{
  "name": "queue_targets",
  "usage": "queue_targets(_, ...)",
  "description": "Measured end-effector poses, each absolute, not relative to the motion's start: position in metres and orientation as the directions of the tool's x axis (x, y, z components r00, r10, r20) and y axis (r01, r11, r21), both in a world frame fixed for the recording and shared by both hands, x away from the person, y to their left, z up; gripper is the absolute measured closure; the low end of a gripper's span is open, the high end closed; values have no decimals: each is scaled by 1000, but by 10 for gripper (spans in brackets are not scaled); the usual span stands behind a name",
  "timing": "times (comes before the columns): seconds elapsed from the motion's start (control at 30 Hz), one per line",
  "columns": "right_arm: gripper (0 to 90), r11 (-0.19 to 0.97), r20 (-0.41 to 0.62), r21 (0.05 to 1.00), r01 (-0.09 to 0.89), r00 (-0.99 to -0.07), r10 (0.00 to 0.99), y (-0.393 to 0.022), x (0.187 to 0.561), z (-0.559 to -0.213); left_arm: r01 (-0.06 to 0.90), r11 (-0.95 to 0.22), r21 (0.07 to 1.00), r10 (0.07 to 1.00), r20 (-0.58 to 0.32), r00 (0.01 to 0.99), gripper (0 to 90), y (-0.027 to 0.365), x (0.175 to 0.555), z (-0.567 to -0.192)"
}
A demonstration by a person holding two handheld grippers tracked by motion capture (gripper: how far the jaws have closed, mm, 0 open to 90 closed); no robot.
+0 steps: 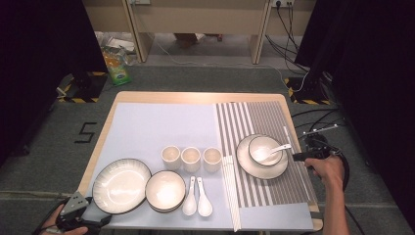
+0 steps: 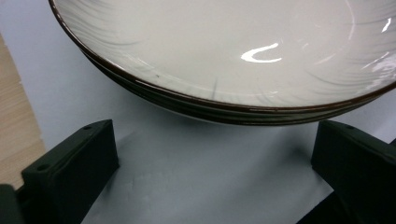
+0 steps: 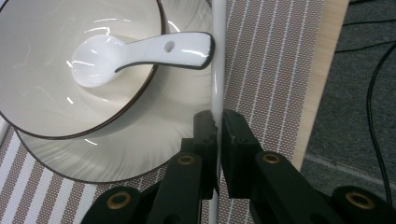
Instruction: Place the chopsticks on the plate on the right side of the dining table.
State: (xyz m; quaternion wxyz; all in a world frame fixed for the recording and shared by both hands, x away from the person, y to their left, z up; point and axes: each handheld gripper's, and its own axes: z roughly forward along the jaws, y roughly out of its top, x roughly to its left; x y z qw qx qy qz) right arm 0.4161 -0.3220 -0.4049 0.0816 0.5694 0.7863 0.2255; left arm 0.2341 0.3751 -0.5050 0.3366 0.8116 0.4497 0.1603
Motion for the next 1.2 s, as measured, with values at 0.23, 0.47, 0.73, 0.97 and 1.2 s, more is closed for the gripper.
queue_targets(0.23, 848, 263, 135, 442, 858, -354, 925, -312, 422, -416, 618, -368, 695, 839, -38, 542, 0, 375, 234, -505)
queue_targets(0.47, 847, 275, 114, 454, 847, -362, 925, -305, 429, -424, 619, -368, 694, 840, -38, 542, 0, 375, 234, -505)
queue_targets(0.73, 847, 284, 102, 446, 849, -364, 926, -298, 436, -431, 620, -371, 691, 838, -39, 545, 0, 375, 234, -505)
queue_targets(0.97, 841, 279, 108, 458, 844, -365, 925, -297, 441, -435, 617, -368, 695, 840, -37, 542, 0, 375, 234, -505)
queue_targets(1.2, 782, 254, 124, 470, 845, -348, 929, -298, 439, -434, 620, -370, 692, 838, -38, 544, 0, 375, 234, -505)
